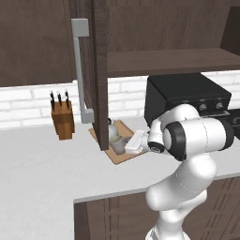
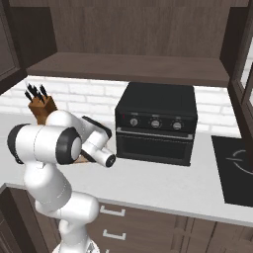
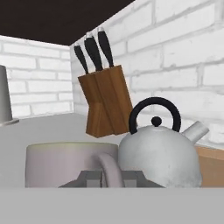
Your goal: Pick the kettle from the counter and place it on the tray. Then pick the mug from the cabinet and place it on the tray. Then close the cabinet doors.
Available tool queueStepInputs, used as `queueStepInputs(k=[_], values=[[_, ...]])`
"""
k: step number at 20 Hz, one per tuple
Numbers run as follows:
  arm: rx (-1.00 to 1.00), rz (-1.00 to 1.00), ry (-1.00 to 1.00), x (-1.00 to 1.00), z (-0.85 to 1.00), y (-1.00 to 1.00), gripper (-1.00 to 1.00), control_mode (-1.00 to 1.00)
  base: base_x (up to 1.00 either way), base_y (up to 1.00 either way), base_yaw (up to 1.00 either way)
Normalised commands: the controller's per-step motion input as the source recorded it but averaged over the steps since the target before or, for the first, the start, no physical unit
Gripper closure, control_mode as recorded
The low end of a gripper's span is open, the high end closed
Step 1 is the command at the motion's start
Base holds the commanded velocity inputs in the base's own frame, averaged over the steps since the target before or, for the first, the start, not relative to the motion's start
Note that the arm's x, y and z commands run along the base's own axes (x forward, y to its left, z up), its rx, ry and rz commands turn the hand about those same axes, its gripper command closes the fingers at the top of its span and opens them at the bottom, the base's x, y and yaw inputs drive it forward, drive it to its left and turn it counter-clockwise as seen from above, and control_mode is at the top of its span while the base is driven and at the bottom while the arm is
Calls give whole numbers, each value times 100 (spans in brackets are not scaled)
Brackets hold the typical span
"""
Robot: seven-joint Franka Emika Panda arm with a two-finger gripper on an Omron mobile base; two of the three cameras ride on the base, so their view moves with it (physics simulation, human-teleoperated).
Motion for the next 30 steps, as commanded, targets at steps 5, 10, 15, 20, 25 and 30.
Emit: queueStepInputs(k=[5,10,15,20,25,30], values=[[0,0,0,-5,-22,-14,-100,-100,0,0,0],[0,0,0,-11,-12,-12,-100,-100,0,0,0],[0,0,0,-18,0,-23,-100,-100,0,0,0],[0,1,-1,-12,3,-12,-100,-100,0,0,0],[0,1,-3,4,-1,0,-100,-100,0,0,0],[3,-3,-26,7,-11,-1,-100,-100,0,0,0]])
